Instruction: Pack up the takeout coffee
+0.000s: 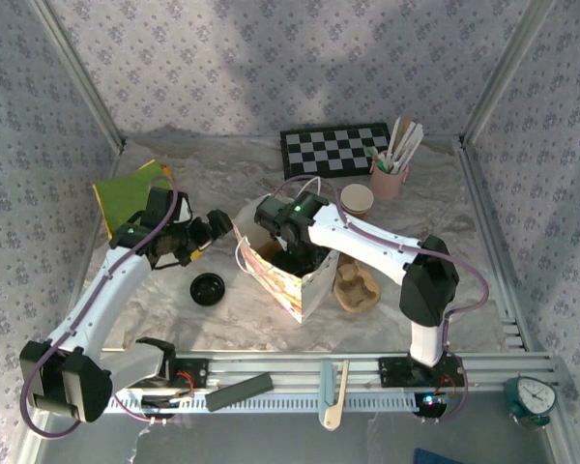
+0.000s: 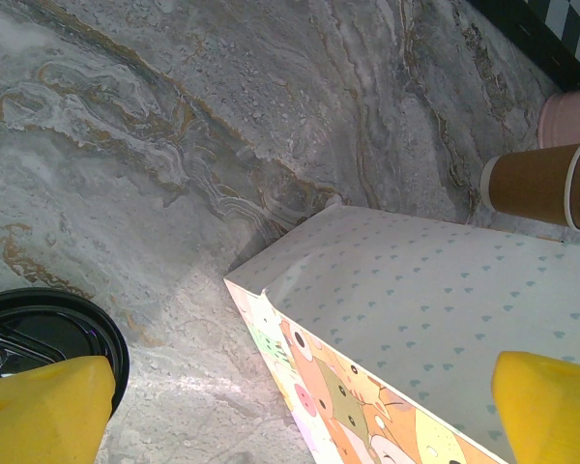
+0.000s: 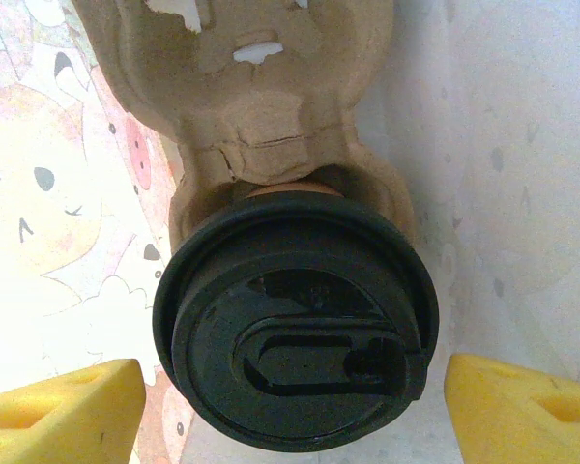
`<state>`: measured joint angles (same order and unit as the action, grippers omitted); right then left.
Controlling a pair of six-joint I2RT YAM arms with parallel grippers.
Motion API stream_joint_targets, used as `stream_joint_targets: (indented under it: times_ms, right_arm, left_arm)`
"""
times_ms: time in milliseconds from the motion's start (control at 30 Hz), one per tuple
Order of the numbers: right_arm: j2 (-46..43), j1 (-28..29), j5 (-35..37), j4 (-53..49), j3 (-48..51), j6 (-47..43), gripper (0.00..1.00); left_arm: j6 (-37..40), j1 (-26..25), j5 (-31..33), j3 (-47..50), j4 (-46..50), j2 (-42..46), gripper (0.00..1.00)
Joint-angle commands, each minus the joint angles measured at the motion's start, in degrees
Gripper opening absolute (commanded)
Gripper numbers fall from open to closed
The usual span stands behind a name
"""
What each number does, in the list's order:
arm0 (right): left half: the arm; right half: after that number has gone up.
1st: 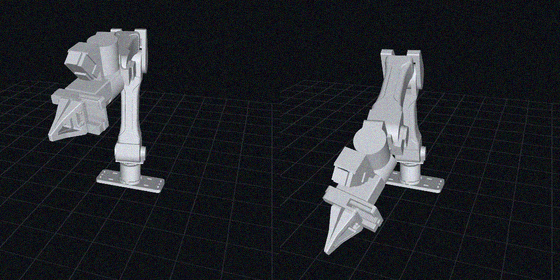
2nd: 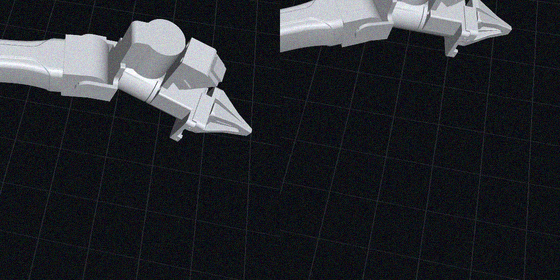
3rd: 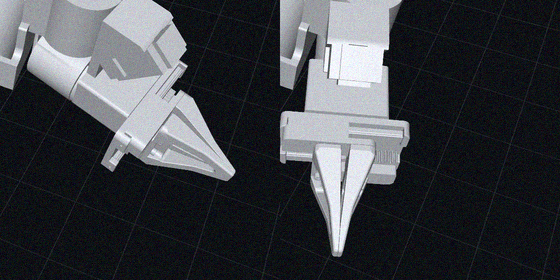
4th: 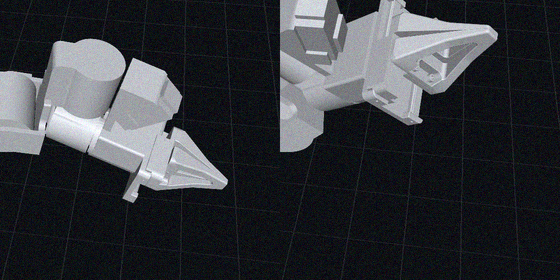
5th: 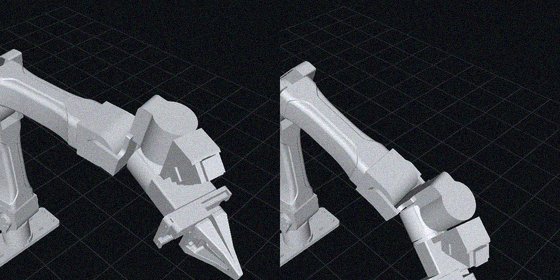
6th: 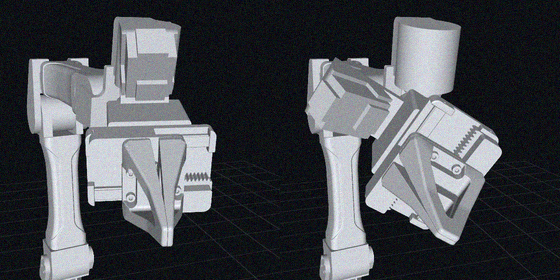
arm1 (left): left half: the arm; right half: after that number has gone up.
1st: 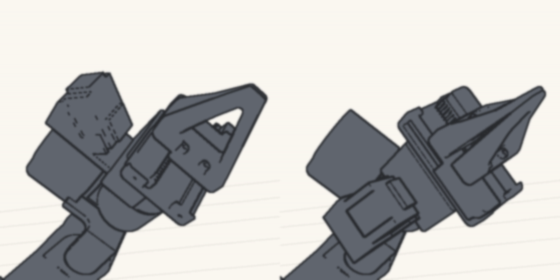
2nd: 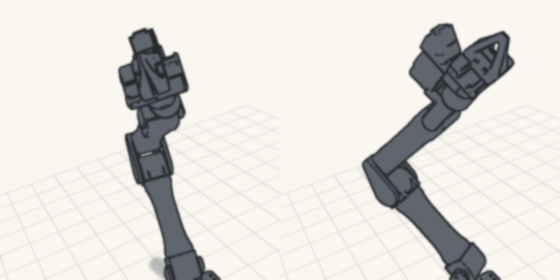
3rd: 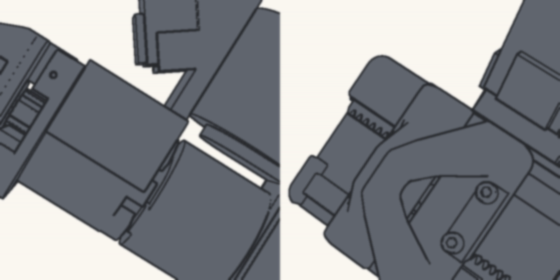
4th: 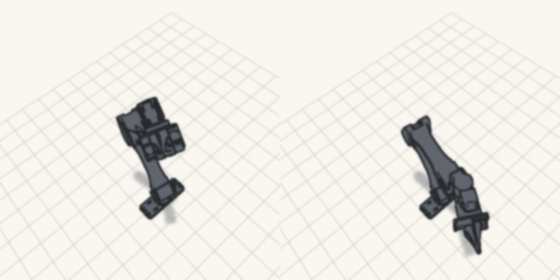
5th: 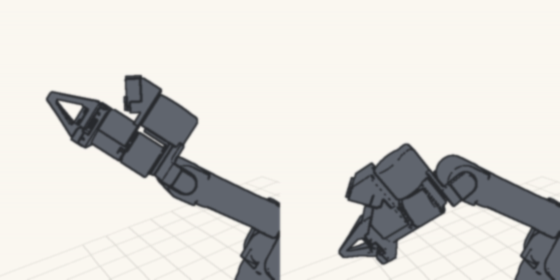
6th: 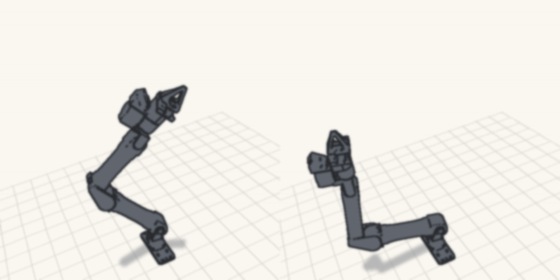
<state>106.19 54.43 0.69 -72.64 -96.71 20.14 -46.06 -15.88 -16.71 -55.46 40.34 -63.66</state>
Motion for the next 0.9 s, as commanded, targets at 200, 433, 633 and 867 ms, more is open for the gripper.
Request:
stream_joint_targets:
  times_ms: [200,433,633,867]
  right_arm:
    - [-1.25,0.38,1.50,-1.73,-0.94,0.85,0.82]
    - [-1.43,0.33,1.55,-2.24,-1.79,0.93,0.83]
    - [-1.68,0.37,1.63,-2.94,-3.07,1.04,0.83]
    - [-2.04,0.37,1.94,-3.38,-4.37,1.33,0.85]
  left_arm:
    - [0.17,-0.38,-0.17,-2.02,0.01,0.20,1.00]
    - [0.22,-0.38,-0.19,-2.27,0.09,0.15,1.00]
    - [0.21,-0.38,-0.16,-2.46,0.09,0.11,1.00]
    - [0.34,-0.38,-0.17,-2.46,0.10,0.03,1.00]
